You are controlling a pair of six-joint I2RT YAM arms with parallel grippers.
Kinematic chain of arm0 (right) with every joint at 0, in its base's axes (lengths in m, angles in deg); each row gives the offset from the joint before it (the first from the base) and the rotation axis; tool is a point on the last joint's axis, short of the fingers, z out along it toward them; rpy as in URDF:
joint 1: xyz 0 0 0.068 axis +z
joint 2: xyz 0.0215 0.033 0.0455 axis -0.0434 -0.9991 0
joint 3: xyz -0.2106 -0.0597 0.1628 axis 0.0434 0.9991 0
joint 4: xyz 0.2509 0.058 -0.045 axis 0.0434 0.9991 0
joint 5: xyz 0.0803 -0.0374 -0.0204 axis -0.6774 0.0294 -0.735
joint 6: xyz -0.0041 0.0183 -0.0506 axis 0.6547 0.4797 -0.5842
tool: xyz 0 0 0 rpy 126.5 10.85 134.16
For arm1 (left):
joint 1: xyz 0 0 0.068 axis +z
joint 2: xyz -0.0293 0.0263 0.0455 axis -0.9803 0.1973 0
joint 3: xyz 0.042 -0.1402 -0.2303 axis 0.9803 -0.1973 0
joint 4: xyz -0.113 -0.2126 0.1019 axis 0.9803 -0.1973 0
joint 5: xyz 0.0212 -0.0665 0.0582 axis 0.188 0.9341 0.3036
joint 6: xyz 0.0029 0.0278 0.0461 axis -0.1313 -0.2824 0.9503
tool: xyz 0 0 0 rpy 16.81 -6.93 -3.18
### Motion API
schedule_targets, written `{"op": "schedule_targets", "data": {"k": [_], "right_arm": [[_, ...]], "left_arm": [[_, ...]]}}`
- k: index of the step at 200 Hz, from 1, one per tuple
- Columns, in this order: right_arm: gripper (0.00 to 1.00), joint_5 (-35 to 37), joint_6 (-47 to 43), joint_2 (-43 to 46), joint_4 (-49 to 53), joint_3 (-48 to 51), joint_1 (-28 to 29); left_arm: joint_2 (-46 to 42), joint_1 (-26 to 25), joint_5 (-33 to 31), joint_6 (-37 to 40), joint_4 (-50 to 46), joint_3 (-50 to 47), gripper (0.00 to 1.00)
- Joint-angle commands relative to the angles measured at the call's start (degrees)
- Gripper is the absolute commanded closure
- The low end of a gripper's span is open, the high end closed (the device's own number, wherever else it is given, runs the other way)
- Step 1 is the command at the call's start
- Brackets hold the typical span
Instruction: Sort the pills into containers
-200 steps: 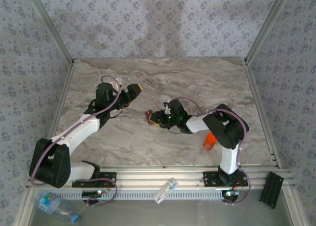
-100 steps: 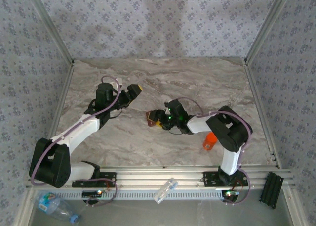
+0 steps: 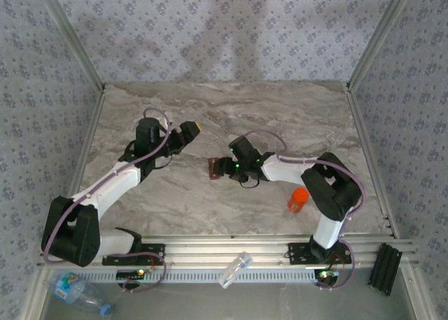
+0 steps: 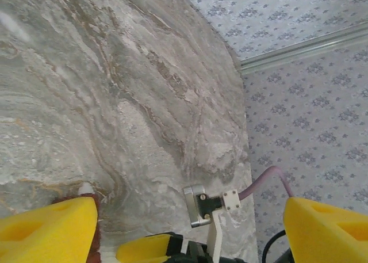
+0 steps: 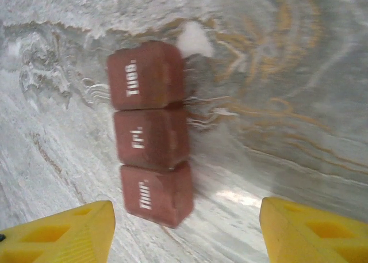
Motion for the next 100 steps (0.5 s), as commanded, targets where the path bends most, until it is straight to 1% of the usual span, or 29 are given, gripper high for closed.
{"op": "schedule_targets", "data": {"k": [1,53,61,100], "right_arm": [[0.32,0.9,-2.7,-3.4,4.9,-4.0,2.3],[0.33,-0.7,-1.1,-10.3,4.1,-12.7,7.8],[0.33,-0.8,-1.3,-11.5,4.3,-16.0,8.6],[0.33,-5.1,-5.0,-16.4,1.7,-24.6,9.6]], "left_arm": [[-2.6,1.1,-0.6,2.5,-2.3,2.4,0.15],[-4.7,3.4,-0.1,2.7,-3.7,2.2,0.13],[-4.9,3.7,0.0,2.6,-3.7,2.3,0.13],[-6.0,6.0,0.5,2.3,-4.3,2.9,0.12]]}}
